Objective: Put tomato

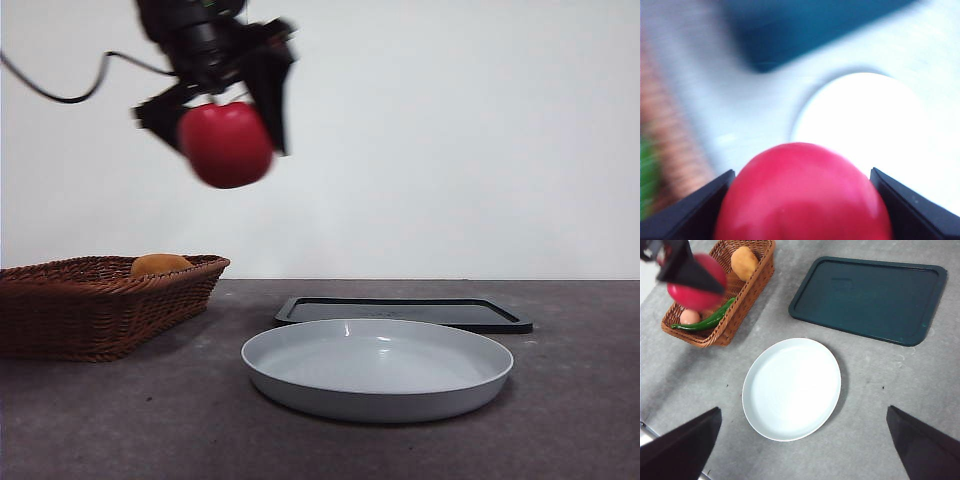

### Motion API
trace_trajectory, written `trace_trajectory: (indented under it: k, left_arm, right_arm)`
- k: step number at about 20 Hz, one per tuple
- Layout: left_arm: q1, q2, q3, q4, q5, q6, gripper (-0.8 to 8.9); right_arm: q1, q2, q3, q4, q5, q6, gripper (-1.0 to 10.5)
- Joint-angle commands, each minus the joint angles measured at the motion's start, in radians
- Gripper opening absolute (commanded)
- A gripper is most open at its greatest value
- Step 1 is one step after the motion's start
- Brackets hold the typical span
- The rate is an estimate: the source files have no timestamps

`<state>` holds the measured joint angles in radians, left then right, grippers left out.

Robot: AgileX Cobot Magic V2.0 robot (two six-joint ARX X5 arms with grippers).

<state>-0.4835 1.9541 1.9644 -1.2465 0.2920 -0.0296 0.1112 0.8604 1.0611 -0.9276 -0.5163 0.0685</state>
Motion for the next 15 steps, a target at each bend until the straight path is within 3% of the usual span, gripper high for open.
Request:
trace_trajectory:
  k: [1,8,15]
  left_arm:
    - [-0.087,0.013,0.025,0.034,0.004,0.026,3.64]
    - [-0.277,0.068,0.025,0.079,-0.007,0.056,3.65]
    - [-0.316,0.22,0.025,0.09,-0.013,0.055,3.64]
  right_arm:
    - [0.003,0.008,0.015,0.007,0.0,0.011,5.7]
    - [0.003,0.008,0.015,0.006,0.0,0.011,5.7]
    - [0.003,0.008,0.015,0.005,0.0,0.011,5.7]
